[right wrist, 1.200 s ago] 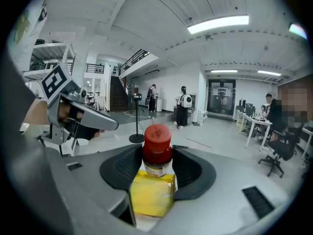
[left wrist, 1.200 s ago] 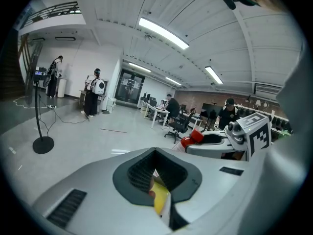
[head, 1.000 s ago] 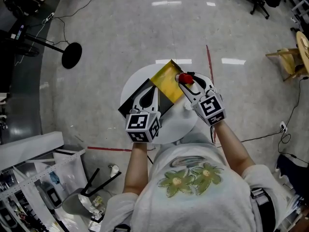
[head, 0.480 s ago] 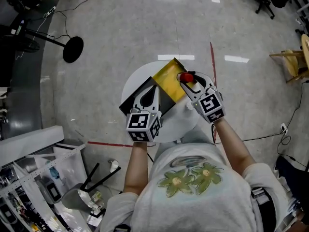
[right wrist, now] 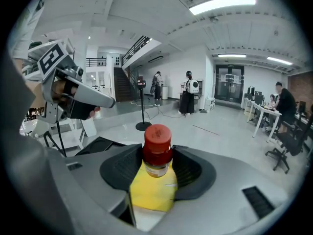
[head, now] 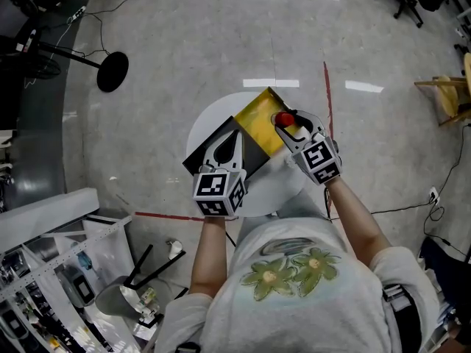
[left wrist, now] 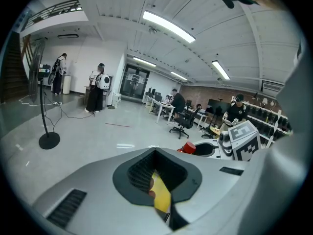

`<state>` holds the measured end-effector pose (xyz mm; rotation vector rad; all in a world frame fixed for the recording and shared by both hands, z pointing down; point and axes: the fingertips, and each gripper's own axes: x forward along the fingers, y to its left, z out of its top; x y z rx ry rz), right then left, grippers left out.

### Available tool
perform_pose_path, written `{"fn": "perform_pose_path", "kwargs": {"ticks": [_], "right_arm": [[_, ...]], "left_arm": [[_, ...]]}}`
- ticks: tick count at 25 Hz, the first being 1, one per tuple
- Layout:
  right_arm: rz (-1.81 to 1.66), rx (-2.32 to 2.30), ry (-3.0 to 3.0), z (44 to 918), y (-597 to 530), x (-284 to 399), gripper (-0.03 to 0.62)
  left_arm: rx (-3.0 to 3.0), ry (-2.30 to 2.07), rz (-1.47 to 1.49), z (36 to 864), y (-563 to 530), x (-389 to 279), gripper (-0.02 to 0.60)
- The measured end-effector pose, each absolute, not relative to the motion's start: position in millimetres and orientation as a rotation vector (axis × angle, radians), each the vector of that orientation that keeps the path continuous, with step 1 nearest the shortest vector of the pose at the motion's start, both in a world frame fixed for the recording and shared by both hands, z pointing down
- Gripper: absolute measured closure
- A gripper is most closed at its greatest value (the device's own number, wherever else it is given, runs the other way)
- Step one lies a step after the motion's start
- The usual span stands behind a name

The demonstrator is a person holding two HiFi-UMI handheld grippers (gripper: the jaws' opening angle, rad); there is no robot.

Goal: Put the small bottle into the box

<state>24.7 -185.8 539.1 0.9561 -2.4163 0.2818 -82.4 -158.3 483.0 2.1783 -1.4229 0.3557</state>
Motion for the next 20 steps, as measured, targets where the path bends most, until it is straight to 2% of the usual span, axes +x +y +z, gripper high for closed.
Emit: {"fn": "perform_pose_path", "kwargs": {"ticks": [20], "right_arm": [[0.313,0.883,-2.357,588,-193,23,0.393]], "left_arm": [[2.137,-1.448,0.373,492,-163,-91,0.581]]}}
